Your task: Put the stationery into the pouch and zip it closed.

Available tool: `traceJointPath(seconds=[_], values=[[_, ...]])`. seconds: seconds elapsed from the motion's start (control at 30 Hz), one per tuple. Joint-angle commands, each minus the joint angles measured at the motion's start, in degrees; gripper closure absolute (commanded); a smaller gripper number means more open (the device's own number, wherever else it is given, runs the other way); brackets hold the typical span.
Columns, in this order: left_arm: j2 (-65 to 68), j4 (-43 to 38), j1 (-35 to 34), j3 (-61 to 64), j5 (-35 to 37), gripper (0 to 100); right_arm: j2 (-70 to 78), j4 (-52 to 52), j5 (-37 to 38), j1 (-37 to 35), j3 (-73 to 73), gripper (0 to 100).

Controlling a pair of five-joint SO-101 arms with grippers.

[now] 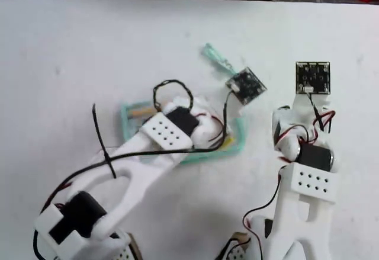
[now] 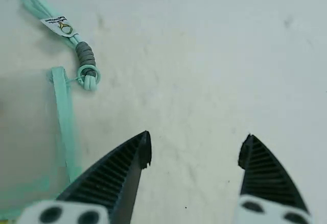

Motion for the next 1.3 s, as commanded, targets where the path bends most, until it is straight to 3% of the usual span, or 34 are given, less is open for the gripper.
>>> traceJointPath(seconds=[0.0, 0.1, 0.17, 0.3, 0.33, 0.4, 0.47, 0.6, 0.83, 0.97, 1.1, 1.27], values=[[-0.7, 8.4, 3.5, -6.8, 0.4, 74, -1.7, 1.5, 1.4, 0.6, -0.6, 73.3], [-0.9, 10.5, 2.9, -9.3, 0.3, 74, -1.7, 1.5, 3.3, 0.7, -0.6, 73.3], [-3.4, 14.8, -1.2, -12.7, -0.7, 76, -1.5, 1.4, 3.3, 0.9, -0.6, 73.3], [-13.2, 24.3, -15.7, -18.9, -1.1, 93, -1.1, 1.5, 5.0, -0.7, -1.7, 75.5], [-15.6, 25.4, -20.1, -19.2, -1.2, 98, -1.1, 1.8, 5.0, -1.5, -2.0, 78.9], [-19.2, 27.3, -28.9, -17.3, -0.6, 96, -1.0, 2.8, 5.0, -3.7, -3.1, 90.0], [-21.1, 26.9, -35.7, -12.7, -0.6, 98, -1.0, 3.3, 6.5, -6.5, -4.3, 99.1], [-21.1, 19.8, -45.1, 0.6, 3.7, 98, -1.0, 3.5, 7.3, -11.6, -6.1, 98.4], [-21.2, 0.3, -46.3, 20.5, 18.5, 98, 9.7, 3.5, 7.3, -16.6, -12.9, 98.1], [-21.6, -10.3, -46.4, 26.7, 19.1, 98, 21.0, 3.5, 7.3, -18.8, -21.2, 98.1], [-21.6, -12.0, -46.3, 27.6, 18.9, 98, 32.7, 3.3, 7.5, -23.3, -29.5, 98.1], [-21.3, -12.3, -46.3, 27.9, 18.5, 98, 48.1, 3.1, 7.6, -23.8, -40.3, 98.1]])
